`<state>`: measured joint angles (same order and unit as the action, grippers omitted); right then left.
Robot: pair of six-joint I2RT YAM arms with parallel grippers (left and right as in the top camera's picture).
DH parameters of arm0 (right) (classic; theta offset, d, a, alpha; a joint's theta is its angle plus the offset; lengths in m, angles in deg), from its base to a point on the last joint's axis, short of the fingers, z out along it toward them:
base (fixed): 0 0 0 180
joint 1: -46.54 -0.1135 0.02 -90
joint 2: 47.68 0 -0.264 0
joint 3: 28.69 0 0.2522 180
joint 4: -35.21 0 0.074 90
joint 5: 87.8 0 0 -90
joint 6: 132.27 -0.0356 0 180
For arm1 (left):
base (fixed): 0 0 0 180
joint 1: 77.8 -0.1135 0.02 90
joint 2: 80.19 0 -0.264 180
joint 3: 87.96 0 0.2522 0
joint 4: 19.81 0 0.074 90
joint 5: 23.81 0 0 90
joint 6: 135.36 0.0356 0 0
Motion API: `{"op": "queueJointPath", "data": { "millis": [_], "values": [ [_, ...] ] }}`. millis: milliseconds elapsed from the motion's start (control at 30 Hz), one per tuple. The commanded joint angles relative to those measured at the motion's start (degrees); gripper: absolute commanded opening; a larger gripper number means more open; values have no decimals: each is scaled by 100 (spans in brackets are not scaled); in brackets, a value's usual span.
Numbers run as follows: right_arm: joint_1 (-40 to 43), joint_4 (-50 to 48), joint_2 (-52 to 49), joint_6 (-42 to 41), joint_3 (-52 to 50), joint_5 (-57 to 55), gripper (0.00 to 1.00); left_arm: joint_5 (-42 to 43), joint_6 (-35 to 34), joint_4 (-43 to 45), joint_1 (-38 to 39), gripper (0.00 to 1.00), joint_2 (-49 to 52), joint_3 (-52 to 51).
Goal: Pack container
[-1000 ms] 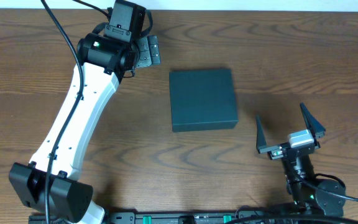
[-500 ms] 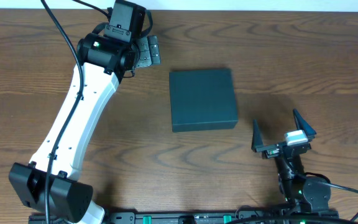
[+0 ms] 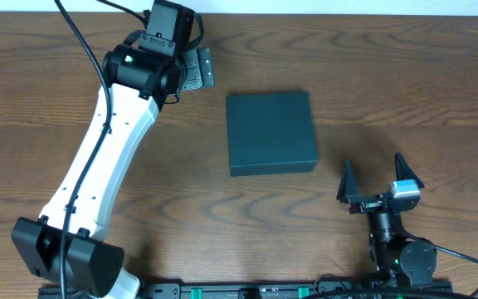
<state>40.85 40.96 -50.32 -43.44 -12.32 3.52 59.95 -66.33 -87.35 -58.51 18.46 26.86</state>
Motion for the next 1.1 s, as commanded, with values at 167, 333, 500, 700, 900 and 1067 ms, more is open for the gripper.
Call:
{"op": "queueJointPath", "data": {
  "millis": [167, 333, 500, 700, 900, 1067],
  "values": [
    [52, 9, 57, -411, -229, -133, 99, -70, 31, -17, -24, 99, 20, 11],
    [52, 160, 87, -393, -229, -131, 99, -70, 31, -17, -24, 99, 20, 11],
    [52, 520, 179, -398, -229, -87, 99, -70, 31, -17, -24, 99, 20, 11],
    [52, 568, 179, -396, -229, -87, 99, -70, 31, -17, -24, 99, 20, 11],
    [52, 1252, 179, -396, -229, -87, 99, -70, 31, -17, -24, 99, 20, 11],
    [52, 1222, 177, -396, -229, -90, 99, -70, 31, -17, -24, 99, 20, 11]
  ]
}}
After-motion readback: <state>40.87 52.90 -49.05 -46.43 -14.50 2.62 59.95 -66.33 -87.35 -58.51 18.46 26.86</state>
